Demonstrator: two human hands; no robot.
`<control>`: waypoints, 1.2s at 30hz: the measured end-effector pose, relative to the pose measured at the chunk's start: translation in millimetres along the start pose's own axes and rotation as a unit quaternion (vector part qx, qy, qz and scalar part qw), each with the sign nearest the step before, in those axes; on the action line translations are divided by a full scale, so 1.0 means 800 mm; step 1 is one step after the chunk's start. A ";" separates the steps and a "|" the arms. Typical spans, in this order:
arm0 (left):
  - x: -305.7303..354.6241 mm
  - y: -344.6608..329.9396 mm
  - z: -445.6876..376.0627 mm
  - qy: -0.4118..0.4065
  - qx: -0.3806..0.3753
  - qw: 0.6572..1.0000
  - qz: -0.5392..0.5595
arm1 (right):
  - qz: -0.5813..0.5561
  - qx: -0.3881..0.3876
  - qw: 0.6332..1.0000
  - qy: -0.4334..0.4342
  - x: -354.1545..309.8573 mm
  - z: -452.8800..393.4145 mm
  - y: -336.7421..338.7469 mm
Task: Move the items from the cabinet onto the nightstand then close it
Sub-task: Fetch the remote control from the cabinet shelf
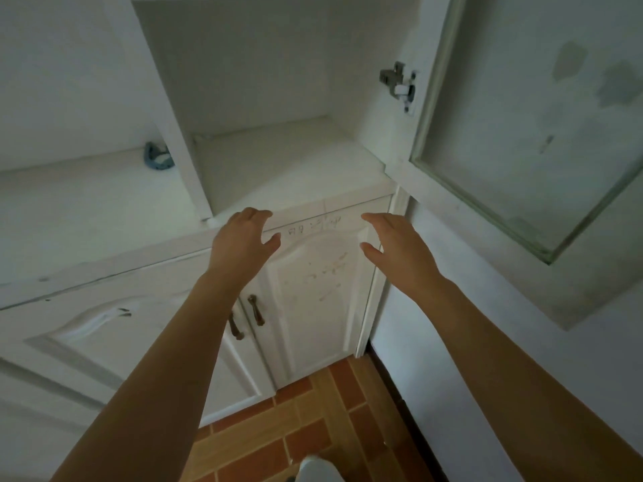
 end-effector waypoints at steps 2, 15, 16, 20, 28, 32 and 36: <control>-0.004 0.000 -0.015 0.000 0.001 1.000 -0.001 | 0.009 -0.003 1.000 0.001 0.002 -0.019 0.000; 0.001 0.037 -0.065 0.000 0.046 0.999 -0.002 | 0.022 0.012 0.999 0.036 -0.006 -0.085 0.039; 0.004 0.049 -0.069 -0.003 0.057 0.998 -0.008 | 0.020 0.024 0.999 0.045 -0.011 -0.089 0.051; 0.017 0.098 -0.082 -0.009 0.102 0.995 -0.021 | 0.008 0.085 0.993 0.076 -0.035 -0.106 0.107; 0.052 0.181 -0.101 -0.043 0.178 0.983 -0.030 | -0.021 0.182 0.974 0.131 -0.088 -0.127 0.202; 0.073 0.216 -0.103 -0.071 0.226 0.971 -0.035 | -0.030 0.210 0.965 0.153 -0.109 -0.133 0.234; 0.086 0.244 -0.096 -0.128 0.318 0.939 -0.041 | -0.032 0.222 0.960 0.170 -0.119 -0.141 0.255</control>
Point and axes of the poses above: each hand's wrist, its own z-axis away from the middle knuckle, its own y-axis out of the back of the hand, x = y × z, the point moved 6 cm from there along -z, towards the middle knuckle, and after that the axes turned 10 degrees about -x, right-handed, at the moved point
